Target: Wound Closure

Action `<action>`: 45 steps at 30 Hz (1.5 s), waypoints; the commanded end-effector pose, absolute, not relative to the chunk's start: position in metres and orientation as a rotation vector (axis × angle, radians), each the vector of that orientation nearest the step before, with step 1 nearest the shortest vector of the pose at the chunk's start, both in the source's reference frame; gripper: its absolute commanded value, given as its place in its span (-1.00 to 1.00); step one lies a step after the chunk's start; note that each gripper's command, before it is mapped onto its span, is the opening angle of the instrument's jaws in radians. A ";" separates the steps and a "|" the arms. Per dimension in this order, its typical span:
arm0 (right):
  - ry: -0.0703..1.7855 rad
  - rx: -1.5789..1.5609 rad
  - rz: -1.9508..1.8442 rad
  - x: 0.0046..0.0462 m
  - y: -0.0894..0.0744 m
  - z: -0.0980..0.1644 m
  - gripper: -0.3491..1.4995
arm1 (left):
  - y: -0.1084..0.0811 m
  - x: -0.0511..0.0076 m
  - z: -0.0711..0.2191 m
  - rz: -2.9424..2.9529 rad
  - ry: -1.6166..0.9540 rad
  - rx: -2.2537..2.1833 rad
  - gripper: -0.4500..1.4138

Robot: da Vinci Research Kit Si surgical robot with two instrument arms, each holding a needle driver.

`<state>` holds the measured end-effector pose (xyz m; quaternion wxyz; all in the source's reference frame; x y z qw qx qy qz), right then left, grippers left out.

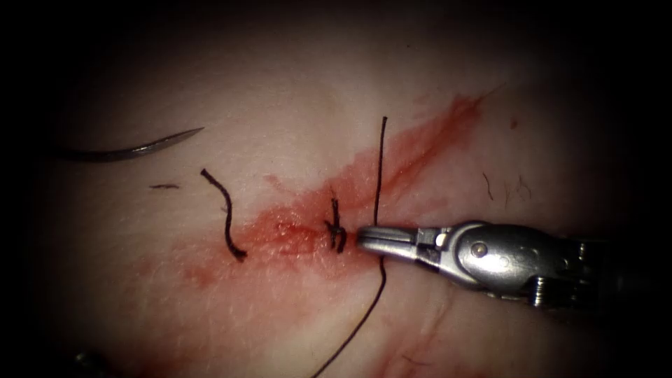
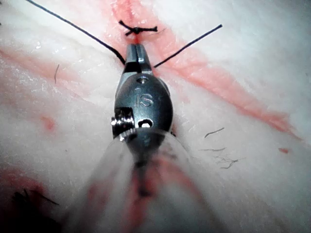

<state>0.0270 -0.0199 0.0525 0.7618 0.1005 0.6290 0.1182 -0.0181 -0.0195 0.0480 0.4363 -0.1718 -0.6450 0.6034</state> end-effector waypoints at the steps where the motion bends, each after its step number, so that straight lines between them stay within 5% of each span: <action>1: 1.362 0.220 0.253 0.0279 -0.020 0.053 -1.00 | -0.020 -0.0186 0.048 1.499 -1.606 -0.428 -1.00; 12: 1.407 0.209 0.329 0.0270 -0.017 0.050 -1.00 | -0.019 -0.0193 0.048 1.477 -1.589 -0.443 -1.00; 22: 1.518 0.166 0.412 0.0189 -0.011 0.044 -1.00 | -0.015 -0.0209 0.044 1.444 -1.546 -0.564 -1.00; 39: 1.517 0.128 0.309 0.0227 -0.013 0.044 -1.00 | -0.013 -0.0227 0.041 1.437 -1.486 -0.668 -1.00; 45: 1.516 0.109 0.275 0.0246 -0.014 0.044 -1.00 | -0.012 -0.0232 0.044 1.635 -1.238 -0.662 -1.00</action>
